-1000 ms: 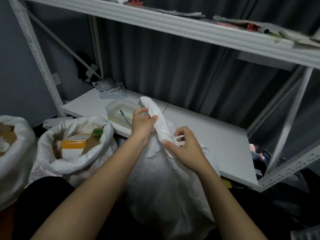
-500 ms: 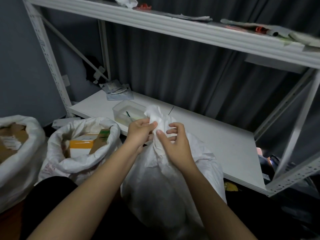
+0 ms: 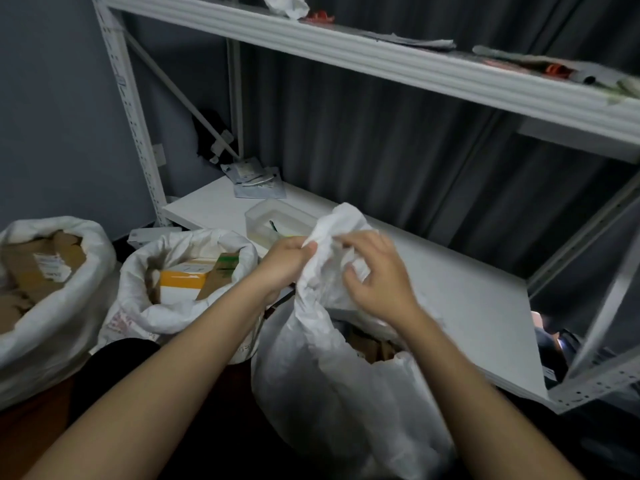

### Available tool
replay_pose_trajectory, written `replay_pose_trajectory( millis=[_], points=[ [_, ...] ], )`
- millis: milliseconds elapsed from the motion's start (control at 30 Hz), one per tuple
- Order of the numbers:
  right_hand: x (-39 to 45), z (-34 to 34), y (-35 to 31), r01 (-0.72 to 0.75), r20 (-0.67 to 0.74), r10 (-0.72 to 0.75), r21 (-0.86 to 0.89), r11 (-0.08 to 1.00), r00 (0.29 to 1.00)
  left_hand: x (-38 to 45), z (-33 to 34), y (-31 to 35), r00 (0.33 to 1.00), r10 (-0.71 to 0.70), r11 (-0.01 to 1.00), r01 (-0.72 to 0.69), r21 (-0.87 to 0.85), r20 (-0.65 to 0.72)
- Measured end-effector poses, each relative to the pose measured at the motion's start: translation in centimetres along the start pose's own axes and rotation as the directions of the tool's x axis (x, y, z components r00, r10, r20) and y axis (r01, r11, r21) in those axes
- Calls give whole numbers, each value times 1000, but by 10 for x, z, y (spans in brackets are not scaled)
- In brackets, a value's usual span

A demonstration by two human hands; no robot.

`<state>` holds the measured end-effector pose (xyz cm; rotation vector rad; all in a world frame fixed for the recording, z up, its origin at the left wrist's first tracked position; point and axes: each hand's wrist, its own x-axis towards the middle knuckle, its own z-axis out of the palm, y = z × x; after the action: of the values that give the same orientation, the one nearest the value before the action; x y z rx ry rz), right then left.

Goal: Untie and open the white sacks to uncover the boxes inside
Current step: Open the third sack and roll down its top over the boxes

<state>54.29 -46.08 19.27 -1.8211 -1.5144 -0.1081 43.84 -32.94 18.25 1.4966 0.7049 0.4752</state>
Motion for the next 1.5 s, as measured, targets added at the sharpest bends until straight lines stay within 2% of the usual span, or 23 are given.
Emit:
replay_pose_trajectory(
  millis=[167, 233, 300, 333, 400, 500, 567, 633, 733, 800, 833, 900, 967, 1033, 1100, 1200, 1233, 1267, 1333, 1367, 1400, 1433, 1500],
  points=[
    [52, -22, 12, 319, 480, -47, -503, 803, 876, -16, -11, 8, 966, -93, 994, 76, 79, 242],
    [61, -18, 3, 196, 567, 124, -470, 861, 814, -21, -12, 9, 974, -62, 921, -28, 388, 218],
    [70, -14, -4, -12, 647, 225, -316, 949, 728, -27, -8, 11, 970, 128, 707, -234, 667, 205],
    [72, -16, -7, -32, 679, 212, -267, 963, 703, -28, -10, 11, 955, 213, 660, -296, 691, 205],
    [75, -25, -4, 29, 736, 190, -273, 962, 650, -27, -26, 11, 953, 199, 769, -296, 567, 227],
    [63, -29, 10, 126, 698, 234, -423, 898, 677, -32, -54, 15, 960, -15, 862, -129, 490, 280],
    [52, -15, 9, 54, 708, 240, -366, 929, 664, -35, -44, 14, 984, -41, 610, -113, 784, 174],
    [52, -5, 0, -124, 751, 251, -223, 967, 611, -40, -12, 7, 981, 174, 376, -152, 914, 91],
    [62, -22, -3, -207, 784, 230, -132, 969, 577, -55, -1, 11, 961, 276, 580, -184, 793, 22],
    [60, -31, 3, 5, 787, 216, -269, 963, 578, -53, -26, 13, 993, 117, 814, -103, 572, 13],
    [54, -27, 6, 113, 770, 217, -351, 930, 600, -49, -36, 12, 997, 79, 815, -74, 575, 17],
    [43, -9, 7, 141, 727, 165, -340, 930, 666, -44, -32, 6, 992, 129, 531, -74, 844, 6],
    [43, 0, 4, -85, 711, 206, -202, 976, 672, -43, -9, -1, 945, 320, 307, -171, 936, 68],
    [49, -7, 8, -202, 774, 231, -135, 970, 590, -44, -8, -1, 950, 307, 471, -207, 857, 60],
    [45, -14, 16, -117, 798, 231, -200, 973, 556, -38, -24, 2, 983, 182, 624, -101, 775, -18],
    [27, 0, 15, -191, 745, 228, -136, 972, 627, -34, -20, -7, 955, 295, 240, -111, 964, 36],
    [23, 4, 12, -292, 747, 228, -47, 955, 625, -35, -8, -14, 928, 356, 209, -195, 958, 111],
    [23, 3, 12, -361, 763, 212, 30, 932, 610, -38, 3, -16, 915, 365, 227, -268, 936, 173],
    [22, -5, 19, -373, 805, 203, 23, 928, 557, -38, -4, -15, 965, 242, 518, -221, 826, 106],
    [20, -9, 23, -280, 797, 228, -77, 957, 559, -32, -15, -12, 989, 141, 695, -137, 705, 54],
    [14, -9, 26, -188, 774, 256, -178, 966, 580, -29, -24, -10, 994, 112, 756, -88, 649, 5],
    [7, -5, 29, -168, 752, 269, -210, 963, 601, -27, -28, -10, 987, 162, 695, -102, 712, -17],
    [-2, 1, 33, -333, 750, 270, -70, 940, 604, -30, -18, -11, 941, 324, 398, -229, 888, 97]
  ],
)
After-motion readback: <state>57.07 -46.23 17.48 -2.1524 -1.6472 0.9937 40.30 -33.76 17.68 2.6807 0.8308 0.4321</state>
